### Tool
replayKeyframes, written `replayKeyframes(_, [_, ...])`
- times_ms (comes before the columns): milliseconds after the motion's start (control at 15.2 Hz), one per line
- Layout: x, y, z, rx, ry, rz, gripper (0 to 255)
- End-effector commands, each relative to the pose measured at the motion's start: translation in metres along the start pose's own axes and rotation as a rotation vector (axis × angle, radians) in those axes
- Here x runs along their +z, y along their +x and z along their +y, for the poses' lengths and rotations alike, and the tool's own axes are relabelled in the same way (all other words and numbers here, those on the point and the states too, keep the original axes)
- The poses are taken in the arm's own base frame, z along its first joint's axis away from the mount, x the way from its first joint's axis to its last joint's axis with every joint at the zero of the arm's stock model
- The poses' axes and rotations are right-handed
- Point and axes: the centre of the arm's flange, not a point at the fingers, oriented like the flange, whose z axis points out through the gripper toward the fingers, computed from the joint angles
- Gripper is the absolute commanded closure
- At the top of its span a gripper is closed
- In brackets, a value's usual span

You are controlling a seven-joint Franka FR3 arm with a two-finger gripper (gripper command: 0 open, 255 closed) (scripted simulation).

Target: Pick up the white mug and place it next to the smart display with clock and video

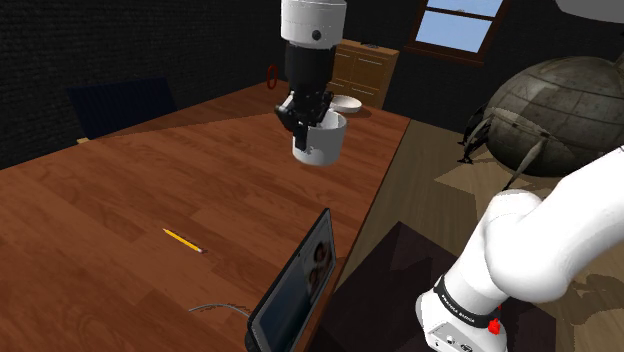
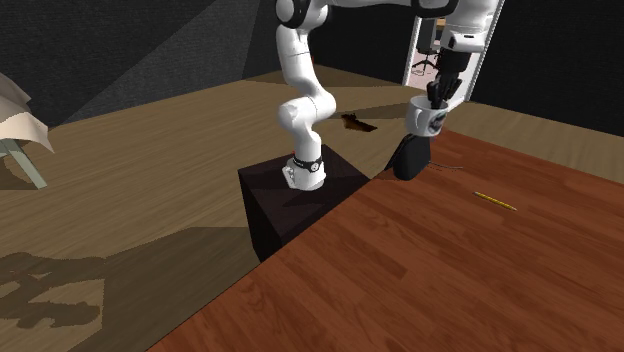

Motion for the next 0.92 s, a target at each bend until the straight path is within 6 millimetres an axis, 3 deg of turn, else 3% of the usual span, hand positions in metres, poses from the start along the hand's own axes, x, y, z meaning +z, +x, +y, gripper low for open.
replayKeyframes(0, [0.001, -0.004, -0.026, 0.002, 0.000, 0.000, 255])
replayKeyframes(858, [-0.007, -0.032, -0.195, 0.002, 0.000, 0.000, 255])
